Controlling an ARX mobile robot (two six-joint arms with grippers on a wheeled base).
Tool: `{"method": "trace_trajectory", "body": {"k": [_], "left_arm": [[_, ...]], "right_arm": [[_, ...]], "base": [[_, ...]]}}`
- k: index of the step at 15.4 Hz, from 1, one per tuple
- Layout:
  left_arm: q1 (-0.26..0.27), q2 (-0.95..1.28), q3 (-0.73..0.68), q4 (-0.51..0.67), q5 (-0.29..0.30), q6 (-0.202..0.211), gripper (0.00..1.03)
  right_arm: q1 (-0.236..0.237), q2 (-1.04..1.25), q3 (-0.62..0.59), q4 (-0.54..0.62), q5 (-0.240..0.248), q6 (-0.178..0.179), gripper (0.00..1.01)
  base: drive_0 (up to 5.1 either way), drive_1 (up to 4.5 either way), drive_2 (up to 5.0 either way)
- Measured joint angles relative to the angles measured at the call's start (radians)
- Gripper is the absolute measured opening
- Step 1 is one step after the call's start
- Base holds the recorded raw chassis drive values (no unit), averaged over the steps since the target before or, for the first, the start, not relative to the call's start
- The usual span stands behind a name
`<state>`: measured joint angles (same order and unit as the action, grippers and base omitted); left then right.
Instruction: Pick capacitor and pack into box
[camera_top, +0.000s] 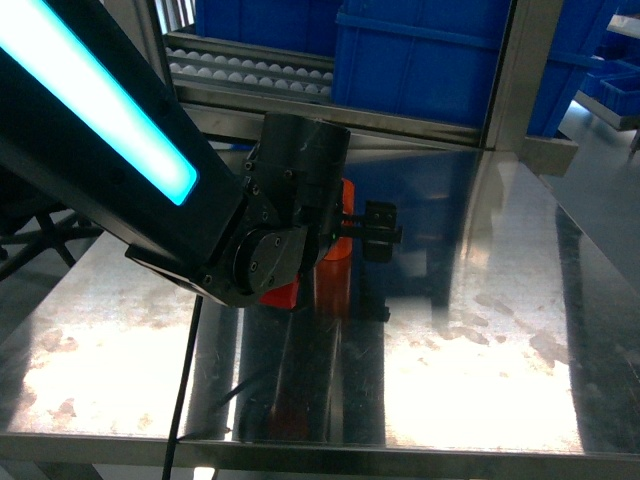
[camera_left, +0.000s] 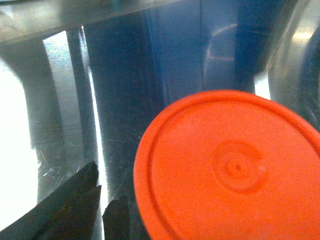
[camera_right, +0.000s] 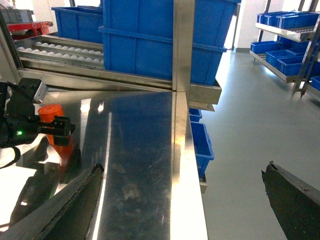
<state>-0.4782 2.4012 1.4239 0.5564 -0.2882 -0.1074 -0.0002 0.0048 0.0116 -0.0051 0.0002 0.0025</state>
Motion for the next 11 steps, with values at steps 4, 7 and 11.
{"method": "trace_trajectory", "body": {"k": [4, 7, 11], "left_arm": [[-0.001, 0.037, 0.054, -0.034, 0.008, -0.025, 0.46], [0.005, 0.04, 0.058, -0.029, 0.006, -0.024, 0.45], [0.013, -0.001, -0.029, 0.075, 0.002, -0.016, 0.44]], "right_arm": [[0.0, 0.0, 0.0, 0.0, 0.0, 0.0, 0.98], [0.0, 0.0, 0.0, 0.0, 0.0, 0.0, 0.98], [0.0, 0.0, 0.0, 0.0, 0.0, 0.0, 0.98]], "base": [[0.0, 0.0, 0.0], [0.0, 0.0, 0.0], [0.0, 0.0, 0.0]]}}
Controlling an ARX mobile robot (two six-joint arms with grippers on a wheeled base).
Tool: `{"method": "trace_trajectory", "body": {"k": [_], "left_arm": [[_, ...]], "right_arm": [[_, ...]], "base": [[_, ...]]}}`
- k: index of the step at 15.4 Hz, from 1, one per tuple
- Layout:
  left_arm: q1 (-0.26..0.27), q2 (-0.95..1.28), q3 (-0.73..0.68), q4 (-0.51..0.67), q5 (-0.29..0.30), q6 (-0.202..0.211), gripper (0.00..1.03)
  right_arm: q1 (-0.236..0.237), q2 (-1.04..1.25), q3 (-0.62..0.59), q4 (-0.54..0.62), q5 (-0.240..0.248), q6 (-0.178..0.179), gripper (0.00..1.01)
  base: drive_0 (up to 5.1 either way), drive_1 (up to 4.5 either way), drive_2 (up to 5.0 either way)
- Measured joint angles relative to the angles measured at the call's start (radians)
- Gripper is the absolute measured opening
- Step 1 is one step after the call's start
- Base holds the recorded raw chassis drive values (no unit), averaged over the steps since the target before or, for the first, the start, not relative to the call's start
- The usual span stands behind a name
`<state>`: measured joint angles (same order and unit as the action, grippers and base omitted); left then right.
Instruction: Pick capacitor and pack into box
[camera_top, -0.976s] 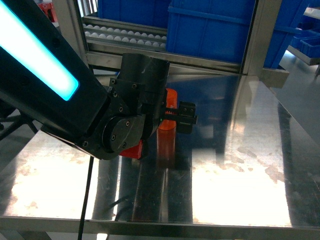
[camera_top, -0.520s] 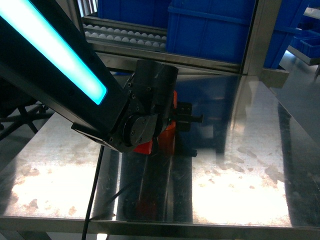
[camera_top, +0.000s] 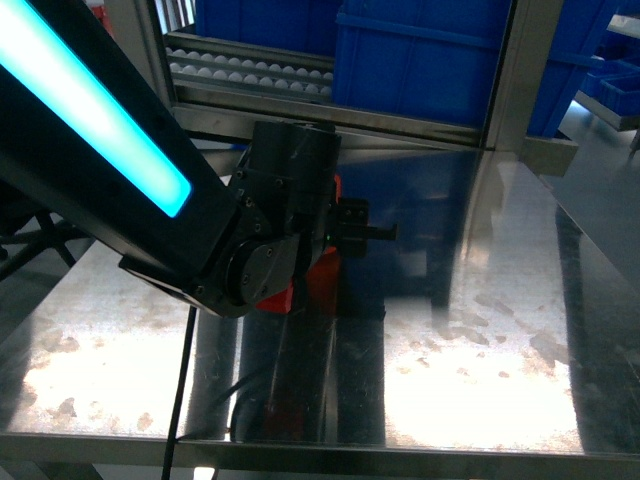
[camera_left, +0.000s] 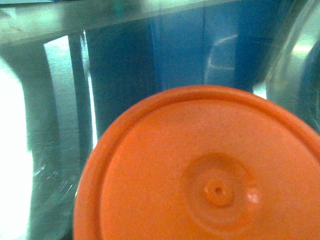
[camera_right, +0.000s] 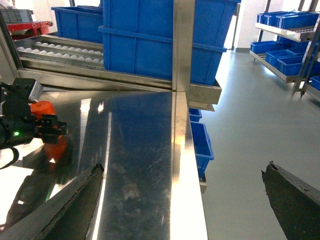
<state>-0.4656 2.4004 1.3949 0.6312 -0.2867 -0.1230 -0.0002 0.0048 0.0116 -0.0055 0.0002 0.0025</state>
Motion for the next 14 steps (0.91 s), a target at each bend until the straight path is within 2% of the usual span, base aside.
{"method": "trace_trajectory", "body": {"k": [2, 4, 7, 10, 12, 13, 14], "left_arm": [[0.018, -0.117, -0.115, 0.077, 0.012, 0.019, 0.44], [0.063, -0.28, -0.226, 0.161, 0.039, 0.032, 0.44], [0.204, -0.554, -0.503, 0.258, 0.11, 0.072, 0.44], [0.278, -0.851, -0.743, 0.248, 0.214, 0.079, 0.44], [0.321, -1.073, -0.865, 0.165, 0.277, 0.071, 0.44], [0.341, -1.194, -0.93, 0.084, 0.3, 0.067, 0.44], [0.348, -1.268, -0.966, 0.055, 0.305, 0.066, 0.44]], "right_arm": [[0.0, 0.0, 0.0, 0.0, 0.0, 0.0, 0.98], [0.0, 0.0, 0.0, 0.0, 0.0, 0.0, 0.98], [0.0, 0.0, 0.0, 0.0, 0.0, 0.0, 0.98], [0.0, 0.0, 0.0, 0.0, 0.0, 0.0, 0.98], [0.0, 0.0, 0.0, 0.0, 0.0, 0.0, 0.98], [0.0, 0.0, 0.0, 0.0, 0.0, 0.0, 0.98], [0.0, 0.0, 0.0, 0.0, 0.0, 0.0, 0.98]], "base": [[0.0, 0.0, 0.0], [0.0, 0.0, 0.0], [0.0, 0.0, 0.0], [0.0, 0.0, 0.0], [0.0, 0.0, 0.0], [0.0, 0.0, 0.0], [0.0, 0.0, 0.0]]}}
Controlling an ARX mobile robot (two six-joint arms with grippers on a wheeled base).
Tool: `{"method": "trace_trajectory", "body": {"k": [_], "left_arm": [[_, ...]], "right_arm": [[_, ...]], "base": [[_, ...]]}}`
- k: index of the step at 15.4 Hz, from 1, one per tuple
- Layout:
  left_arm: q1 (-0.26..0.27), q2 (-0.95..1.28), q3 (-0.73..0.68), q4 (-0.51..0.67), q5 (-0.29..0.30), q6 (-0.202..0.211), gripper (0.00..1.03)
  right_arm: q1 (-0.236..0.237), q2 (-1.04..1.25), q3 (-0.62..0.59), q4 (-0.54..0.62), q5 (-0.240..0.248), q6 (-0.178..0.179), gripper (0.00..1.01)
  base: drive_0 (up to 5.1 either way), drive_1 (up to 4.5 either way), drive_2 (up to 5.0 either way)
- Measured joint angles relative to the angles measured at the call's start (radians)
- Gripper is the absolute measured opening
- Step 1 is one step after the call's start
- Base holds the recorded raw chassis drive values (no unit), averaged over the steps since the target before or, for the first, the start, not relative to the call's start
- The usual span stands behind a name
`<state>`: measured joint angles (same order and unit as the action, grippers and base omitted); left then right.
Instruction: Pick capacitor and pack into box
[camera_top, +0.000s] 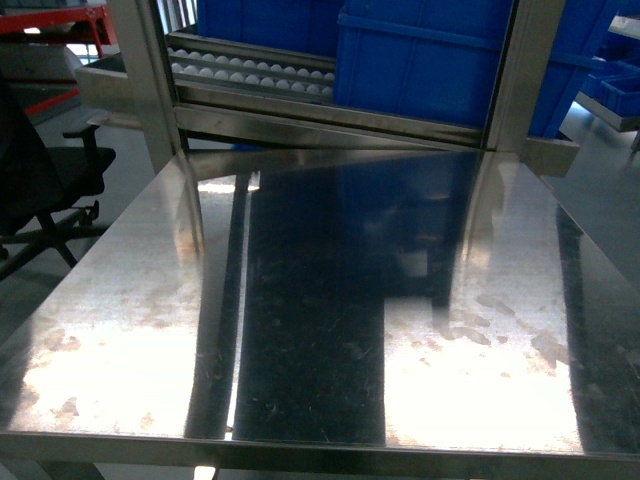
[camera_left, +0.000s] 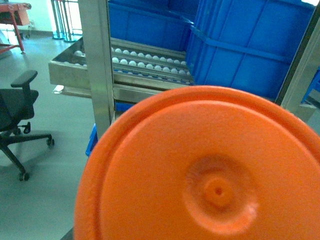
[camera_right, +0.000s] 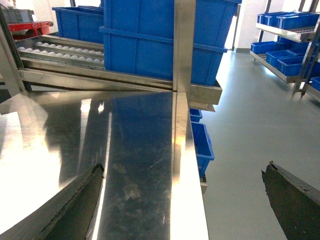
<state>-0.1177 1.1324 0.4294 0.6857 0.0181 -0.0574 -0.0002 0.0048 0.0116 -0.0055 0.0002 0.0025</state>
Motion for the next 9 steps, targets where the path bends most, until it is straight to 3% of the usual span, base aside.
{"method": "trace_trajectory", "body": {"k": [3, 5, 9], "left_arm": [[-0.002, -0.021, 0.01, 0.01, 0.009, 0.0, 0.44], [-0.01, -0.059, -0.033, -0.015, -0.114, 0.029, 0.44], [0.029, -0.176, -0.165, -0.003, -0.112, 0.04, 0.44]], "right_arm": [[0.0, 0.0, 0.0, 0.0, 0.0, 0.0, 0.98], [0.0, 0.0, 0.0, 0.0, 0.0, 0.0, 0.98], [0.0, 0.0, 0.0, 0.0, 0.0, 0.0, 0.98]], "base": [[0.0, 0.0, 0.0], [0.0, 0.0, 0.0], [0.0, 0.0, 0.0]]}}
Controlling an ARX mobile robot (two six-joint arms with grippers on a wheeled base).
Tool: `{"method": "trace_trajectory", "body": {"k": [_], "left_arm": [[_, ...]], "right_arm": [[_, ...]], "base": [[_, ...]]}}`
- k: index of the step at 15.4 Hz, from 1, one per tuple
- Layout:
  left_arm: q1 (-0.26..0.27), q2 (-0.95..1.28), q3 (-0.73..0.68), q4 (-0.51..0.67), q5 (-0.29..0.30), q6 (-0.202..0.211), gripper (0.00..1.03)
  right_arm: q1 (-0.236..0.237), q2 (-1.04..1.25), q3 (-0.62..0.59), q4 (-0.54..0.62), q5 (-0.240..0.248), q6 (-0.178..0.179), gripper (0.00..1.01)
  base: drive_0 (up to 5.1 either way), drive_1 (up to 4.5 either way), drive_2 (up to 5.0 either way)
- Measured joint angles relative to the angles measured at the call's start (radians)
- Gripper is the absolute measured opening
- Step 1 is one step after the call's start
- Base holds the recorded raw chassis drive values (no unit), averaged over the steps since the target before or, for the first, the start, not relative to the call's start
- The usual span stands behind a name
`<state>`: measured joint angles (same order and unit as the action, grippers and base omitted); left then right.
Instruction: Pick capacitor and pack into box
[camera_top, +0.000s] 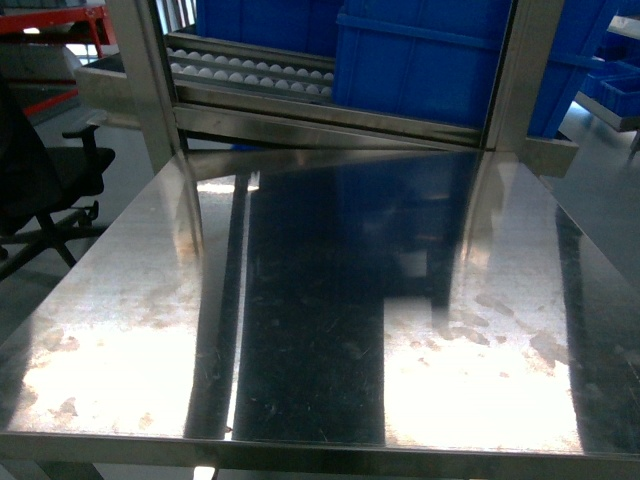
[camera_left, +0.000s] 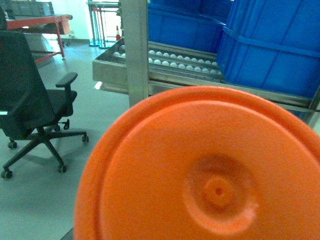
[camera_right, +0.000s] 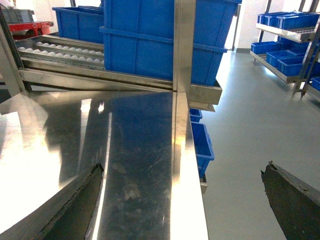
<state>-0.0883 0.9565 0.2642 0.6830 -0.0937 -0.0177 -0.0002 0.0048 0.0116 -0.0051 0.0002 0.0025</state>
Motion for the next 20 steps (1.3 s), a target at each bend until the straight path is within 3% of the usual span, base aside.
{"method": "trace_trajectory", "body": {"k": [2, 4, 5, 13, 14, 20], "left_arm": [[0.012, -0.058, -0.058, -0.005, 0.021, 0.0, 0.44], [0.08, -0.111, -0.092, -0.018, 0.087, 0.001, 0.44], [0.095, -0.142, -0.111, -0.03, 0.079, 0.001, 0.44], [0.087, -0.417, -0.22, -0.2, 0.093, 0.003, 0.44], [0.087, -0.43, -0.248, -0.149, 0.093, 0.003, 0.44], [0.087, -0.617, -0.251, -0.346, 0.093, 0.003, 0.44]], "right_arm": [[0.0, 0.0, 0.0, 0.0, 0.0, 0.0, 0.98], [0.0, 0.0, 0.0, 0.0, 0.0, 0.0, 0.98], [0.0, 0.0, 0.0, 0.0, 0.0, 0.0, 0.98], [0.0, 0.0, 0.0, 0.0, 0.0, 0.0, 0.98], [0.0, 0.0, 0.0, 0.0, 0.0, 0.0, 0.98], [0.0, 0.0, 0.0, 0.0, 0.0, 0.0, 0.98]], "base": [[0.0, 0.0, 0.0], [0.0, 0.0, 0.0], [0.0, 0.0, 0.0], [0.0, 0.0, 0.0], [0.0, 0.0, 0.0], [0.0, 0.0, 0.0]]}}
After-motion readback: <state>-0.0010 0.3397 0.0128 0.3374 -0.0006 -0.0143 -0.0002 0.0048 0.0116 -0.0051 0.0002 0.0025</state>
